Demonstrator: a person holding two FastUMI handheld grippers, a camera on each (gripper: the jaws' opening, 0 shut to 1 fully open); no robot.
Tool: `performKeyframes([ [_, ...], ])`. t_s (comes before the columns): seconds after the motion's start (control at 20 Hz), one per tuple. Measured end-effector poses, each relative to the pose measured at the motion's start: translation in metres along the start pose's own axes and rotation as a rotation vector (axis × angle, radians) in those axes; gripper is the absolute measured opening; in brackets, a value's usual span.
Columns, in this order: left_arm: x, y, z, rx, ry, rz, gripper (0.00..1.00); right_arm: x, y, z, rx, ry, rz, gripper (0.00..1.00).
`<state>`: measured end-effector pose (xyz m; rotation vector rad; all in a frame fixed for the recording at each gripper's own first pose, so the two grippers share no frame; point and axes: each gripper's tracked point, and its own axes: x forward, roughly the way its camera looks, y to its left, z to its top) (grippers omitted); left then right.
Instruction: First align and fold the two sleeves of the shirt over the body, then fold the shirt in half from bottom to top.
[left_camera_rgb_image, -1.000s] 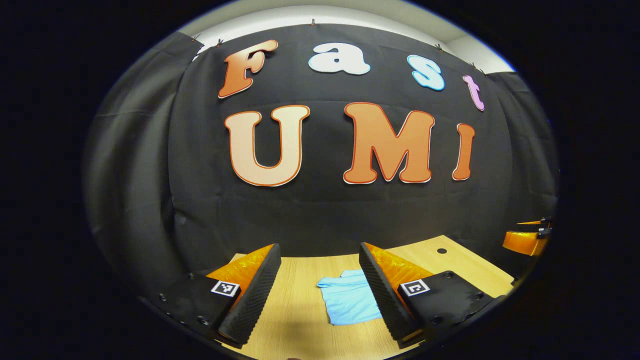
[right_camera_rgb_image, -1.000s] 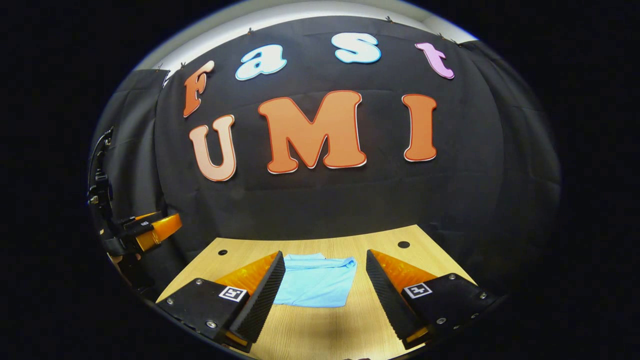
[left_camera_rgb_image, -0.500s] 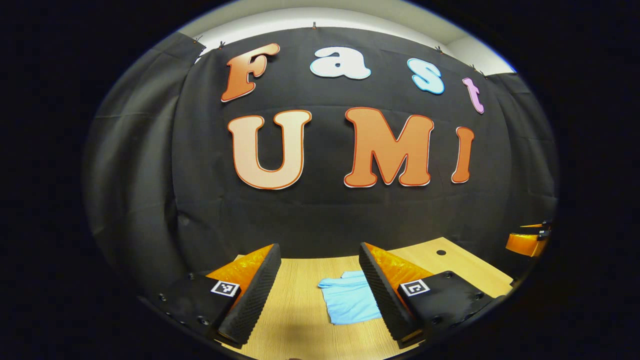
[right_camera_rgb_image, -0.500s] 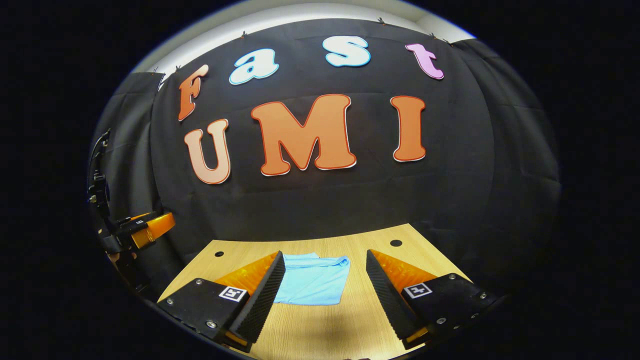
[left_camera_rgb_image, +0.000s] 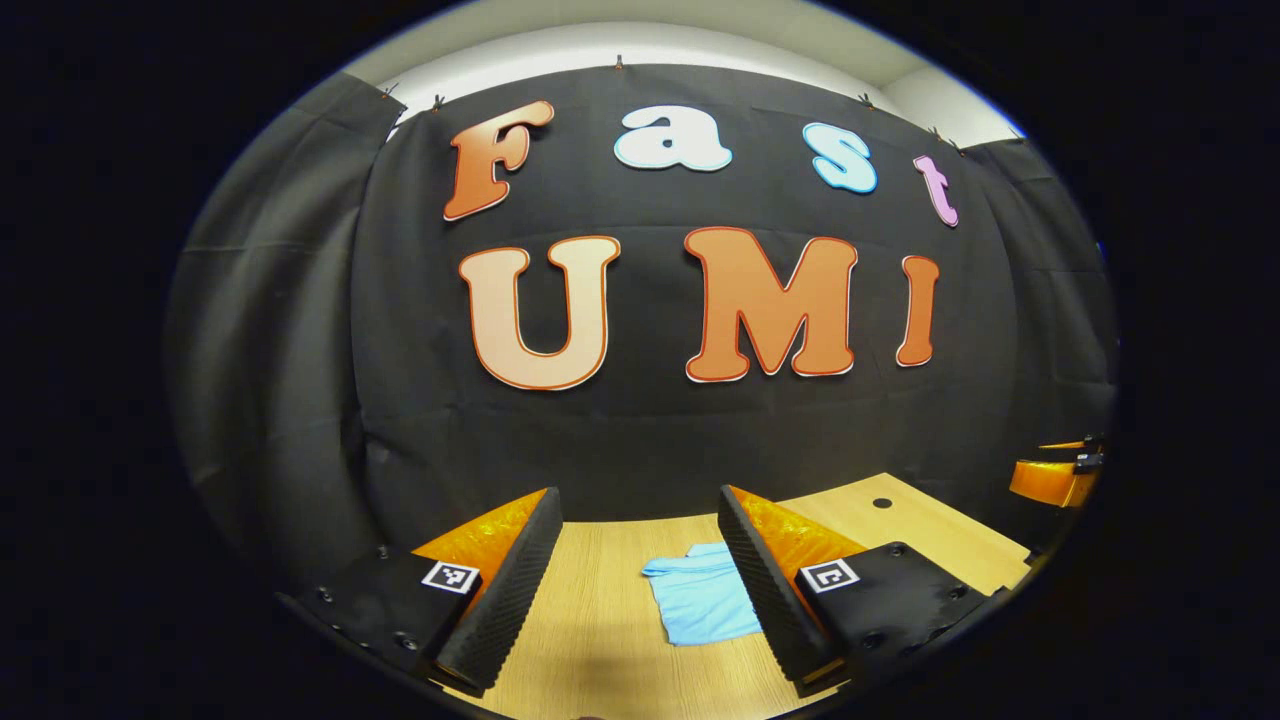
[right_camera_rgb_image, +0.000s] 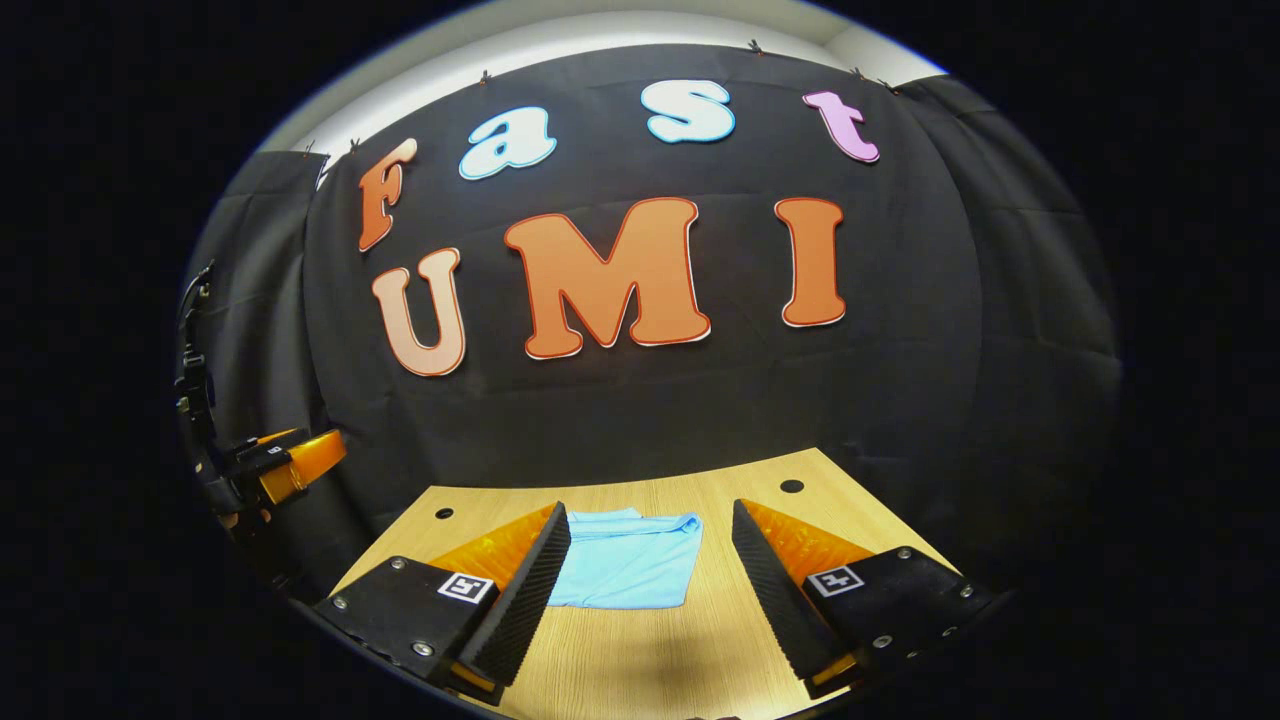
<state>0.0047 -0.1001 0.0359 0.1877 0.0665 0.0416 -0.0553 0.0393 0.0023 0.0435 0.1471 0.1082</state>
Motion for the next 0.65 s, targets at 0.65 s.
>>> performKeyframes([
  [0.65,-0.008,0.010,0.002,-0.008,-0.010,0.023,1.00,-0.001,-0.002,0.001,0.004,0.006,-0.003,0.98],
])
